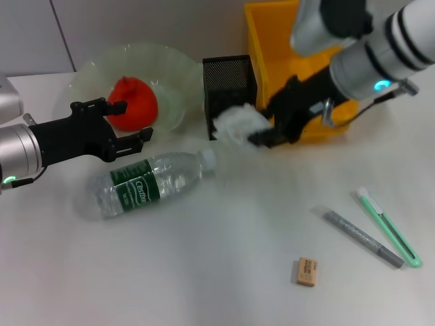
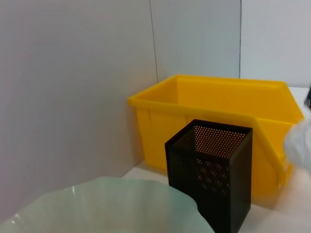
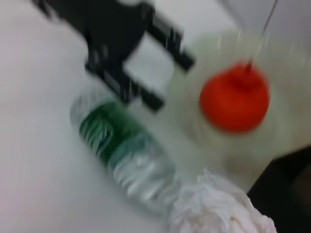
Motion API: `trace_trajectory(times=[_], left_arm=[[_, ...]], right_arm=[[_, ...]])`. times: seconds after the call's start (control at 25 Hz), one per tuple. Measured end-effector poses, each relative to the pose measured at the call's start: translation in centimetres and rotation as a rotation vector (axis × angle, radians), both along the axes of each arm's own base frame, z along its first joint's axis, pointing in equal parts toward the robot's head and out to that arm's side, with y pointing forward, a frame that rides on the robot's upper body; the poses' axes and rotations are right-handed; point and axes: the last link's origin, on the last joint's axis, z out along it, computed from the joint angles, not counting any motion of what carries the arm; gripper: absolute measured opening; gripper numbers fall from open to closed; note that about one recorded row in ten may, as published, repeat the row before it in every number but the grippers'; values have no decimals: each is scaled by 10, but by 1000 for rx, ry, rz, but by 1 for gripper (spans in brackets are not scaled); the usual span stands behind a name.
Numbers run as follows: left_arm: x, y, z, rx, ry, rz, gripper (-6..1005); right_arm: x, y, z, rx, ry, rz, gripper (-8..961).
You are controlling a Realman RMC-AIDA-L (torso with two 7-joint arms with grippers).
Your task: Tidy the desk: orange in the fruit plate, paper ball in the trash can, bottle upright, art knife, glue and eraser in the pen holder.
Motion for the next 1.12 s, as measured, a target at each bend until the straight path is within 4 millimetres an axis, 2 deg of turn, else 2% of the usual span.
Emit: trace_trajectory(times=[0.24, 0.52, 0.84, 1.12], left_arm=[[0, 0, 0, 2, 2, 2, 717], [-2, 0, 0, 3, 6, 4, 717], [-3, 1, 3, 6, 14, 4, 717], [-3, 2, 3, 0, 25, 0, 716]], right_arm=[[-9, -7, 34, 132, 73, 46, 426], [9, -4, 73, 316, 123, -3, 425], [32, 7, 84, 432, 107, -57, 423], [43, 27, 74, 466, 105, -91, 474]])
